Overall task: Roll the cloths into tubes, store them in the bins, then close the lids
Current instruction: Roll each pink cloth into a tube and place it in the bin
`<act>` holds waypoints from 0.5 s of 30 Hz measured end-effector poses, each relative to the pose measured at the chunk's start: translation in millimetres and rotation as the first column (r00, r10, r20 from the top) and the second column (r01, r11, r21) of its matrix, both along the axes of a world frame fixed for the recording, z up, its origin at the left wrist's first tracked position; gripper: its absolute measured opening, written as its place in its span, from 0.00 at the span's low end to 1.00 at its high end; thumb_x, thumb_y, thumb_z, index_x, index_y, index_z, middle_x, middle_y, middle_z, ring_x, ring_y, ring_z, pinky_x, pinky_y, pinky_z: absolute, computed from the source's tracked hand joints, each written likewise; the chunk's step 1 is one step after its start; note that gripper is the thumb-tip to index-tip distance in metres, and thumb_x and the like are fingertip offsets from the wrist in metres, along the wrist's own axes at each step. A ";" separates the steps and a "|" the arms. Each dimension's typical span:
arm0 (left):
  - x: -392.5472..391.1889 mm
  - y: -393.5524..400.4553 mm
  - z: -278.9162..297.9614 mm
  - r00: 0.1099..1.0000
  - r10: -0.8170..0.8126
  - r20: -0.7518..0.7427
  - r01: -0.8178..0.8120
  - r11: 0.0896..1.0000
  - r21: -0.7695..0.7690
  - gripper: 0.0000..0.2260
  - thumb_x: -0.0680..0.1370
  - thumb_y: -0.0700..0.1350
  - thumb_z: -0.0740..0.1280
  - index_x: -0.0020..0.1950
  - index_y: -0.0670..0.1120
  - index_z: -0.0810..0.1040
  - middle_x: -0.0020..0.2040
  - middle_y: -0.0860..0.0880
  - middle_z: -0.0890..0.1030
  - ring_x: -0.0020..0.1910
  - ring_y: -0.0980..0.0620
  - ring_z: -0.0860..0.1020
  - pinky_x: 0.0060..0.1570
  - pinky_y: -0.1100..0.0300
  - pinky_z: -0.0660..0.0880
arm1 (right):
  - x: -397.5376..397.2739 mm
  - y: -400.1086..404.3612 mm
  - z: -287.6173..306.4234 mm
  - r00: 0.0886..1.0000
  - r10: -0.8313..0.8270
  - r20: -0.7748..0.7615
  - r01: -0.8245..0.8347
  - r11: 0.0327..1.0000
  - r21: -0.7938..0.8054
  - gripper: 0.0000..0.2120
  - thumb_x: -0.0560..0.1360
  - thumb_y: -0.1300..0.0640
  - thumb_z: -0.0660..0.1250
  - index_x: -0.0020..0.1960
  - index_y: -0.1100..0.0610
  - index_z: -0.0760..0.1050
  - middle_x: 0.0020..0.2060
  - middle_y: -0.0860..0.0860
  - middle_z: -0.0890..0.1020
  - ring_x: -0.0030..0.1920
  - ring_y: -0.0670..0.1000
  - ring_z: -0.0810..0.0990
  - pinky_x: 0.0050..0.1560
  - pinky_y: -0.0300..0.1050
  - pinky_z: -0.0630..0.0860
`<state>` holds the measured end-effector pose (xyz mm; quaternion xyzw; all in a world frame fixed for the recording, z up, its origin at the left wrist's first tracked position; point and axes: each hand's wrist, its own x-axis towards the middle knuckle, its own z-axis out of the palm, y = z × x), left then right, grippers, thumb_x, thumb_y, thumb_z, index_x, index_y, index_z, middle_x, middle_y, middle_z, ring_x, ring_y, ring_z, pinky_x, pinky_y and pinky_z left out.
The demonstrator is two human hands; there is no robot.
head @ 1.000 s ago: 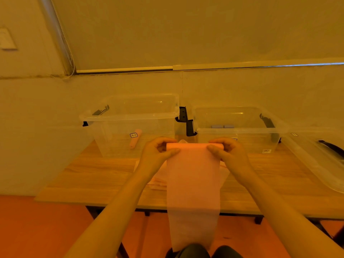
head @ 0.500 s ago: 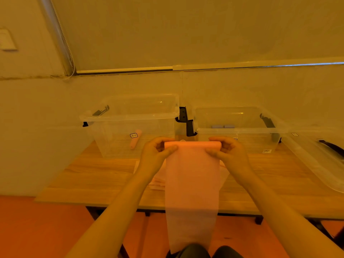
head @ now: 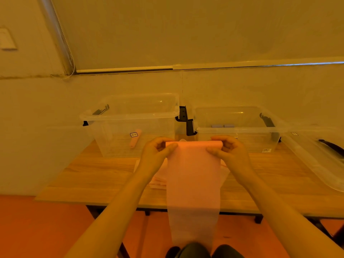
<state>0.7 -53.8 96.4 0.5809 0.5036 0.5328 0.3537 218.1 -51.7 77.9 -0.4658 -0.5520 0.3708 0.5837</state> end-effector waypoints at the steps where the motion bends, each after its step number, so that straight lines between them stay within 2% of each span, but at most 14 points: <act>1: 0.6 -0.3 0.6 1.000 -0.007 0.006 0.007 1.000 0.002 0.05 0.75 0.42 0.70 0.48 0.53 0.79 0.45 0.57 0.80 0.45 0.61 0.78 0.42 0.67 0.75 | 0.1 0.2 0.2 1.000 -0.008 0.010 0.008 1.000 0.003 0.14 0.70 0.61 0.74 0.53 0.50 0.77 0.49 0.44 0.80 0.48 0.42 0.80 0.37 0.32 0.78; 5: 0.3 0.4 1.6 0.999 -0.029 -0.033 0.030 1.000 0.008 0.10 0.73 0.40 0.72 0.50 0.52 0.79 0.48 0.58 0.78 0.47 0.61 0.77 0.41 0.68 0.75 | 2.4 1.1 0.4 0.999 -0.020 0.037 0.021 1.000 -0.002 0.09 0.71 0.57 0.73 0.50 0.50 0.77 0.46 0.44 0.81 0.44 0.42 0.80 0.35 0.31 0.76; 11: 2.7 2.6 0.8 0.998 0.023 -0.056 -0.022 1.000 0.021 0.06 0.74 0.43 0.72 0.48 0.52 0.79 0.46 0.57 0.79 0.46 0.61 0.77 0.41 0.68 0.74 | 3.8 1.3 0.8 1.000 -0.026 0.005 0.025 1.000 0.015 0.14 0.70 0.61 0.74 0.52 0.50 0.77 0.48 0.43 0.80 0.48 0.40 0.79 0.38 0.31 0.78; 15: 1.8 1.9 1.9 0.998 0.007 -0.061 -0.006 1.000 0.020 0.10 0.73 0.41 0.72 0.53 0.50 0.79 0.47 0.59 0.77 0.47 0.60 0.77 0.46 0.63 0.77 | 4.6 2.3 -0.4 0.998 -0.053 0.043 0.053 0.999 -0.002 0.10 0.73 0.57 0.72 0.53 0.49 0.77 0.47 0.44 0.81 0.48 0.42 0.80 0.39 0.35 0.78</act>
